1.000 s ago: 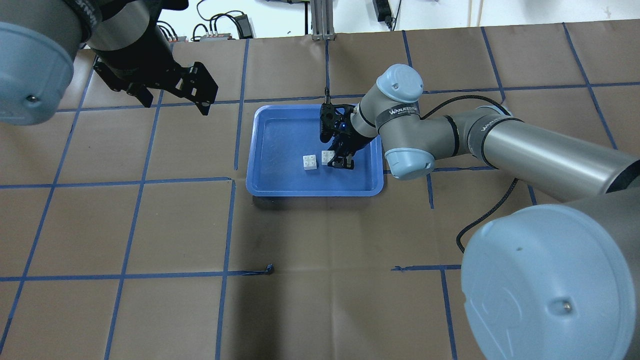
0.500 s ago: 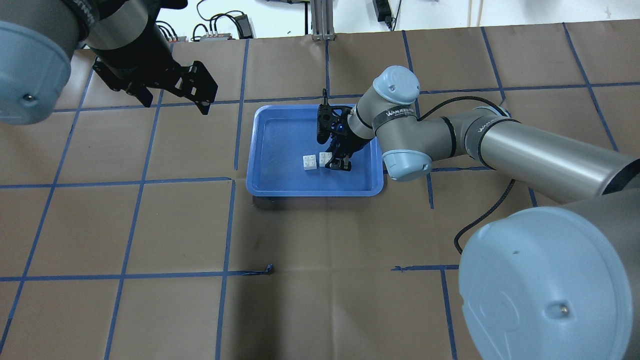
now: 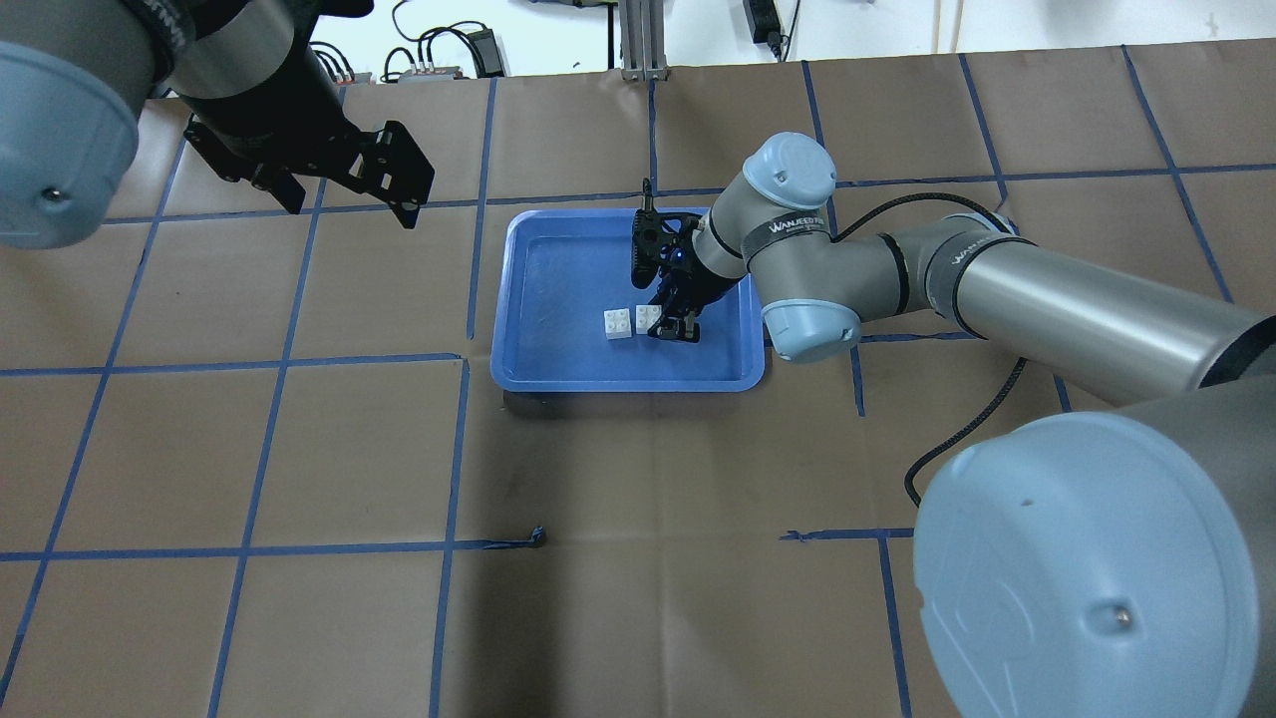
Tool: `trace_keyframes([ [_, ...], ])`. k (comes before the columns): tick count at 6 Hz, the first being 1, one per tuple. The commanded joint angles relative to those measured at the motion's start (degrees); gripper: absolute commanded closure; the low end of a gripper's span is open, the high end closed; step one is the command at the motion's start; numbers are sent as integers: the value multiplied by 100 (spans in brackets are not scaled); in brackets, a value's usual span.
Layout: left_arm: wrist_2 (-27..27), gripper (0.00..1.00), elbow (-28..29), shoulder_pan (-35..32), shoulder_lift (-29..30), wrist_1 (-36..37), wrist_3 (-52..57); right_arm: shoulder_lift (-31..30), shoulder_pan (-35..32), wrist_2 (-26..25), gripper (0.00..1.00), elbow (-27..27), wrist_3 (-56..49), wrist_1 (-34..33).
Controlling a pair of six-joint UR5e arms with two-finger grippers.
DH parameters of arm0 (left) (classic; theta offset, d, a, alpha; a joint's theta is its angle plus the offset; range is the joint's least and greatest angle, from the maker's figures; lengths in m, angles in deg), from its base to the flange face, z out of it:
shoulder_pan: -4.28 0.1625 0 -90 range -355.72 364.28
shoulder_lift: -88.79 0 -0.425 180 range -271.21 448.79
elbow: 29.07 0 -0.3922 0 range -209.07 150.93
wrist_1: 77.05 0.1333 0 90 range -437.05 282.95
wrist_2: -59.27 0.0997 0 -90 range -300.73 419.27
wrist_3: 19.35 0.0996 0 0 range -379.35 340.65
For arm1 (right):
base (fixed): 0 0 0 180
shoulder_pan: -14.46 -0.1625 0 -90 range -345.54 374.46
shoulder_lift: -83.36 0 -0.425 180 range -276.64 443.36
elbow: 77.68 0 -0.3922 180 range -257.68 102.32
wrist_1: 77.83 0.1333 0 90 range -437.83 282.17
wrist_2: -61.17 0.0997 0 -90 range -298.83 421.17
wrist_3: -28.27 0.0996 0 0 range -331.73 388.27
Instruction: Assemble white blocks and place on blue tray
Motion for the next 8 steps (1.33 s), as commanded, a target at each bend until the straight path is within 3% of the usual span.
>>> trace_keyframes([
  [1, -1, 1, 0, 0, 0, 1, -9, 74, -6, 1, 74, 4, 0, -74],
  [8, -1, 1, -17, -9, 0, 72, -9, 66, -129, 9, 74, 13, 114, -101],
])
